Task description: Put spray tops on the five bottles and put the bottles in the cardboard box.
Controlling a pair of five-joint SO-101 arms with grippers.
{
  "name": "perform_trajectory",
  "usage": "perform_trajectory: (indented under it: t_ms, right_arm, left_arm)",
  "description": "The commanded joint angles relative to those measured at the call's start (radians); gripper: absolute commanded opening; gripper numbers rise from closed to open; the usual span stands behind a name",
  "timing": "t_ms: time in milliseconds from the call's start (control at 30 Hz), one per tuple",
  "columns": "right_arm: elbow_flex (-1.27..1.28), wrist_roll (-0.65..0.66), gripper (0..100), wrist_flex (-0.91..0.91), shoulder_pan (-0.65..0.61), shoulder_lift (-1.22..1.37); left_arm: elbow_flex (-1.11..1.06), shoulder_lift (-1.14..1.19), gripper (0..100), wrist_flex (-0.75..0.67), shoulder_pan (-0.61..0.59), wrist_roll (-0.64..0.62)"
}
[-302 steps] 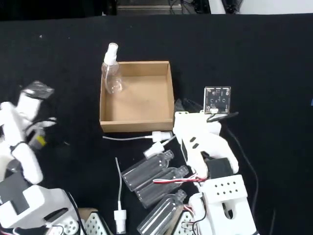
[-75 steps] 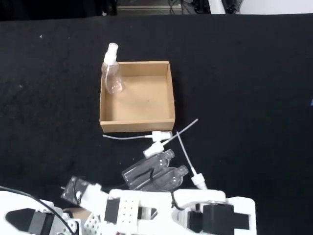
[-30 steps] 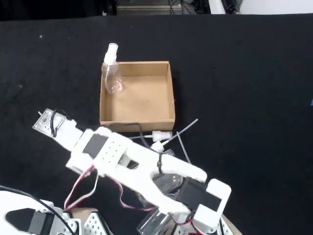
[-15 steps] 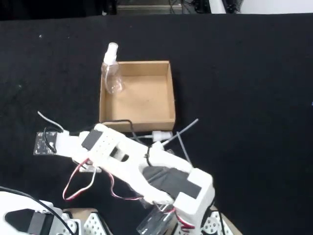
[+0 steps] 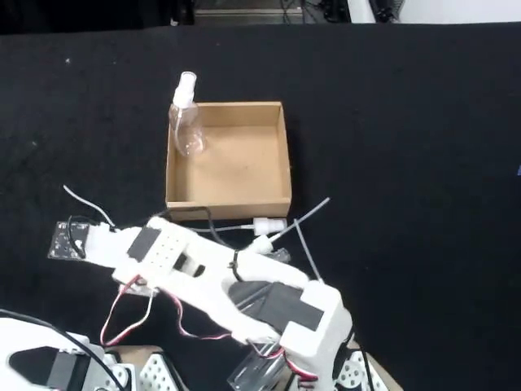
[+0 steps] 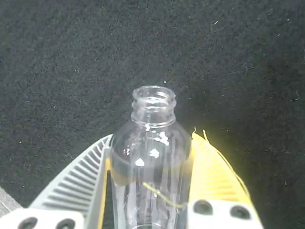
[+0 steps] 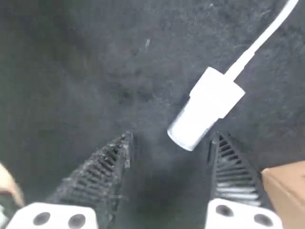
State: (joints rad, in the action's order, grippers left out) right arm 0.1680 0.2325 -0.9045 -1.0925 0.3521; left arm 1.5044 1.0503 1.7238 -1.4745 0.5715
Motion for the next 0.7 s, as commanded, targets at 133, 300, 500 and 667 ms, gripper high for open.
perform_trajectory:
  t_ms: [133,300,500,667]
  right_arm:
    - [-0.177,-0.342,24.3,0.002,0.046,-0.041]
    - [-0.225,-0.364,24.3,0.058,0.035,0.054]
    - [-0.338,-0.364,24.3,-0.034,0.049,0.176]
    - [-0.432,-0.362,12.1,-0.158,0.055,0.231]
  left_arm:
    - [0.027,-0.012,3,-0.002,-0.013,0.005]
    - [0.027,-0.012,3,-0.002,-0.012,0.005]
    - [0.027,-0.012,3,0.005,-0.007,0.005]
    - [0.035,-0.020,3,0.008,0.001,-0.002]
